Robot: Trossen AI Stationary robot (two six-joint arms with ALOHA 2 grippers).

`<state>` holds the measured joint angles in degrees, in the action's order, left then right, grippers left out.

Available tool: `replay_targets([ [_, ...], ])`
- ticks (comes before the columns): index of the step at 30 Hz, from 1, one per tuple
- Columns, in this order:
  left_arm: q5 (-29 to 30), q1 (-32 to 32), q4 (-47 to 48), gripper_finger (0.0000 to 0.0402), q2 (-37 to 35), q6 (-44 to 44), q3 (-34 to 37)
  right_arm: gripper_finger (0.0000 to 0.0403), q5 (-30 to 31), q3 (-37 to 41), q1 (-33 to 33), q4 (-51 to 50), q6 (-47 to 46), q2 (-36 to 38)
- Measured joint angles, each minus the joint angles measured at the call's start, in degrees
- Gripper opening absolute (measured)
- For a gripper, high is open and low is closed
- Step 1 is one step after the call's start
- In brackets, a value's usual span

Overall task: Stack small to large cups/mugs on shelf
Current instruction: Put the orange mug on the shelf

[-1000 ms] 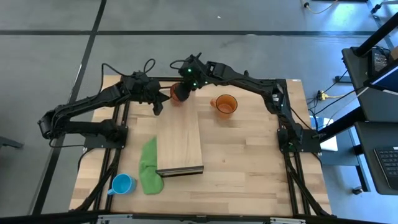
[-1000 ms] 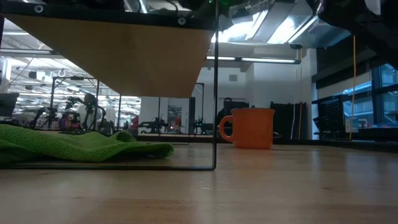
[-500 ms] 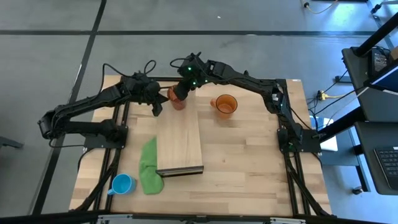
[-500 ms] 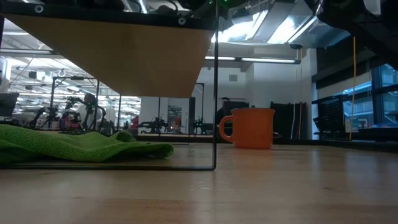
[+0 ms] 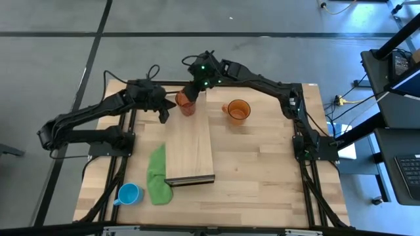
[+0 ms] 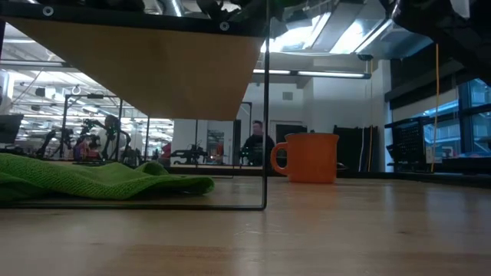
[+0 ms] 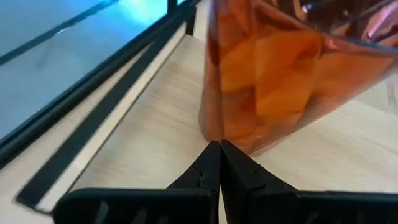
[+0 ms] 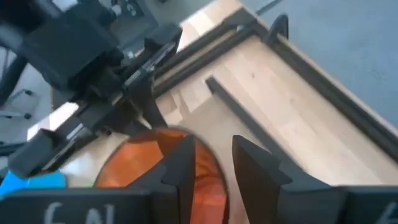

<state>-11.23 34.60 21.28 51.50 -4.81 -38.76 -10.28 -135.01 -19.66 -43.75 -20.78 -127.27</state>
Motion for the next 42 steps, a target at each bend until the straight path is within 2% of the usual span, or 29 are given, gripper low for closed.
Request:
replay_targets([
  [8, 0.0, 0.0, 1.4, 0.0, 0.1, -0.6, 0.0, 0.0108, -0.5, 0.0, -1.5, 2.9, 0.1, 1.7],
  [11, 0.6, 0.0, 1.9, 0.0, -0.2, -0.6, 0.0, 0.0108, 0.9, 0.0, -2.3, 0.6, 2.9, 4.1],
  [16, 1.9, 0.0, 4.0, 0.0, -4.7, -0.7, 0.0, 0.0108, 15.1, -0.1, -4.1, -14.3, 9.4, 11.2],
  [18, 1.1, 0.0, 3.8, 0.0, -7.7, -1.2, 0.0, 0.0108, 15.8, 0.1, -5.8, -21.4, 9.5, 12.9],
  [21, -1.4, 0.0, 3.5, 0.0, -12.5, -3.6, 0.0, 0.0108, 13.2, 2.3, -8.3, -30.0, 9.8, 13.8],
  [24, -4.4, 0.0, 3.5, 0.0, -17.2, -7.0, 0.0, 0.0108, 11.1, 6.3, -10.6, -34.5, 12.1, 14.0],
  [27, -6.4, -0.2, 3.5, 0.0, -20.9, -9.8, 0.0, 0.0108, 5.2, 12.0, -13.3, -34.3, 13.7, 14.0],
  [33, -2.5, -2.1, 3.8, 0.0022, -27.3, -12.6, 0.0, 0.0109, 3.7, 25.2, -18.4, -34.1, 16.5, 17.2],
  [38, 1.4, -2.9, 7.1, 0.0064, -29.9, -14.6, 0.0, 0.0138, 2.3, 36.4, -21.2, -32.1, 13.9, 24.8],
  [42, 2.5, -2.9, 8.6, 0.009, -29.8, -14.6, 0.0, 0.0179, 1.2, 46.5, -22.1, -25.3, 8.4, 33.7],
])
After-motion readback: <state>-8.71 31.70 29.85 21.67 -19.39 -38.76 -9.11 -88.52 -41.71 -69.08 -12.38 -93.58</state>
